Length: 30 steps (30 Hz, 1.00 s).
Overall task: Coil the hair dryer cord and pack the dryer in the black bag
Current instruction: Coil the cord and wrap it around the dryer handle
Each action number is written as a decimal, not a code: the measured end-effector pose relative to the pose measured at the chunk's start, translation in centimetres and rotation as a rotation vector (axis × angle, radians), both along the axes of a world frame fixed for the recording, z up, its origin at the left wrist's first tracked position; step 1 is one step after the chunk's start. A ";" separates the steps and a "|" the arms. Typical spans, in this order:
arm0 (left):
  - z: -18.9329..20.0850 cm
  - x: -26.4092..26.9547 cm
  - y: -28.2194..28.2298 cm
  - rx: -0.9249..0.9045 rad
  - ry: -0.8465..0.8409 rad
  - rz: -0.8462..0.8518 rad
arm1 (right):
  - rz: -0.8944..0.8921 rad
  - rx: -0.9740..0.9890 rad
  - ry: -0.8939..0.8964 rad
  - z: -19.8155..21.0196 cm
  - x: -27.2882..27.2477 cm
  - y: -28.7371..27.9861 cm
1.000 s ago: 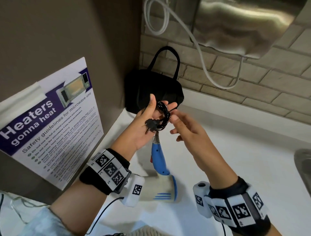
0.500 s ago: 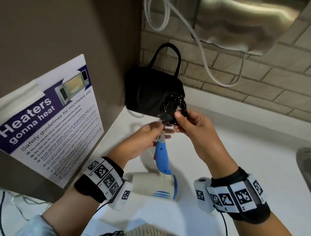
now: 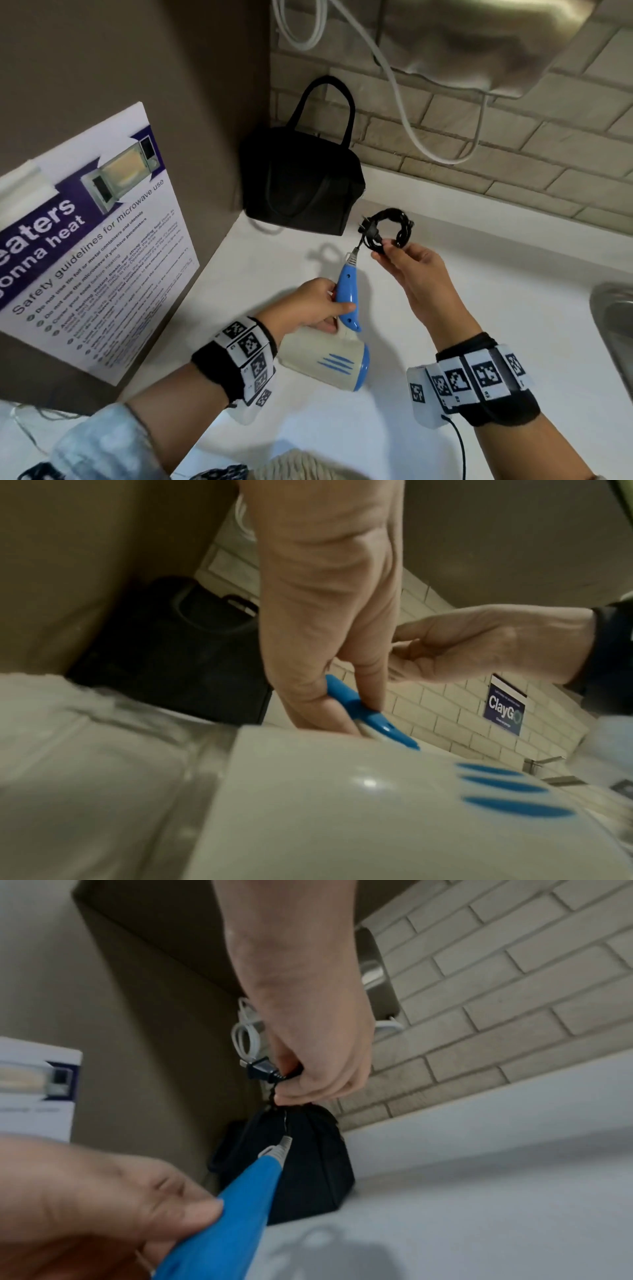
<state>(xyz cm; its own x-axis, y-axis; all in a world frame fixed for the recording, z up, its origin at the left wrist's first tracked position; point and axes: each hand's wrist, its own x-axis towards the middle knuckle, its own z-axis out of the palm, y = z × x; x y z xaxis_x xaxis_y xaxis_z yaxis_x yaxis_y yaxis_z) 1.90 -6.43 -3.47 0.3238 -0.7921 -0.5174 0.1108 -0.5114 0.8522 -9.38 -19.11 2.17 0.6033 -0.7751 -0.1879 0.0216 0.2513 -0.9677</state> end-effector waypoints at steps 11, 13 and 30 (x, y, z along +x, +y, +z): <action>-2.6 -1.8 -2.3 0.172 0.139 0.068 | 0.072 0.055 0.577 -8.7 -3.0 -2.7; -2.9 -1.9 -2.3 0.168 0.163 0.072 | 0.102 0.059 0.643 -8.7 -3.2 -2.7; -1.2 -2.2 -1.8 0.165 0.178 0.095 | 0.290 0.063 0.770 -7.3 -4.3 -1.7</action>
